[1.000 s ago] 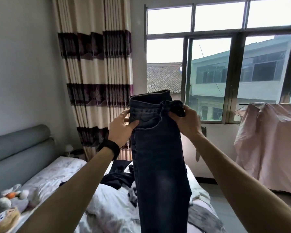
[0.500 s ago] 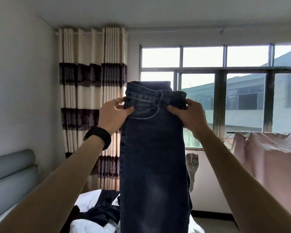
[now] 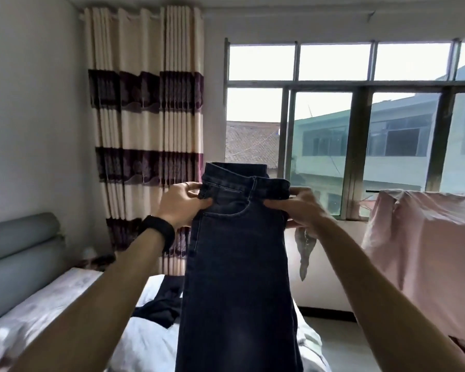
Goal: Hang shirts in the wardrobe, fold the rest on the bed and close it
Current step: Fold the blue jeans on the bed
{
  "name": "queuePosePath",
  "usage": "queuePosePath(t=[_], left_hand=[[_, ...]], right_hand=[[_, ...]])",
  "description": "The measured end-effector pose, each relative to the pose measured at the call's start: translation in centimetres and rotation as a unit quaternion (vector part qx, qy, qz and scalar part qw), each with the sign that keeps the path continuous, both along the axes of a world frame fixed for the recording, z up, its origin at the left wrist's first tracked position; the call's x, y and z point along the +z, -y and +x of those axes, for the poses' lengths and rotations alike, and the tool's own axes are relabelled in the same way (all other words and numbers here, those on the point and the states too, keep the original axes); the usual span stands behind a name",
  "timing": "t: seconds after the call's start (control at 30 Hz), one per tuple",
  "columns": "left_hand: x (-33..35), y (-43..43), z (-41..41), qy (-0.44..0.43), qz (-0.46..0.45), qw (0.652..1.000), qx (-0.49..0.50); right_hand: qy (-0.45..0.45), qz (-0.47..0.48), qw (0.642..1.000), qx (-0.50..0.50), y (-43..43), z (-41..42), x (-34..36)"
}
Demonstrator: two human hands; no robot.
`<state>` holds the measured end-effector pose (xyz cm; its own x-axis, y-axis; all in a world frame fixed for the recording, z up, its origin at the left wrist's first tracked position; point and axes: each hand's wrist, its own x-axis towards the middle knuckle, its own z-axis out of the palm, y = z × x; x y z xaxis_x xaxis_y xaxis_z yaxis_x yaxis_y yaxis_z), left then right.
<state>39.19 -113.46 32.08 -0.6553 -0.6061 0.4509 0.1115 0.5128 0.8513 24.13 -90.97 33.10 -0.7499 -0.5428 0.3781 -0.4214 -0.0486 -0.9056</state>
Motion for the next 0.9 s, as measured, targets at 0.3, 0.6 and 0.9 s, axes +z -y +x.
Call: queuePosePath(t=[0.3, 0.6, 0.9], left_hand=[[-18.3, 7.3, -9.6, 0.081, 0.057, 0.995, 0.028], [-45.4, 11.5, -13.3, 0.282, 0.155, 0.947, -0.013], [-51.5, 18.6, -25.7, 0.291, 0.172, 0.941, 0.005]], right_hand=[[-0.010, 0.096, 0.992, -0.084, 9.5, -9.1, -18.4], [0.136, 0.221, 0.961, -0.094, 13.4, -11.5, -46.8], [0.172, 0.216, 0.945, -0.177, 21.1, -21.6, -52.9]])
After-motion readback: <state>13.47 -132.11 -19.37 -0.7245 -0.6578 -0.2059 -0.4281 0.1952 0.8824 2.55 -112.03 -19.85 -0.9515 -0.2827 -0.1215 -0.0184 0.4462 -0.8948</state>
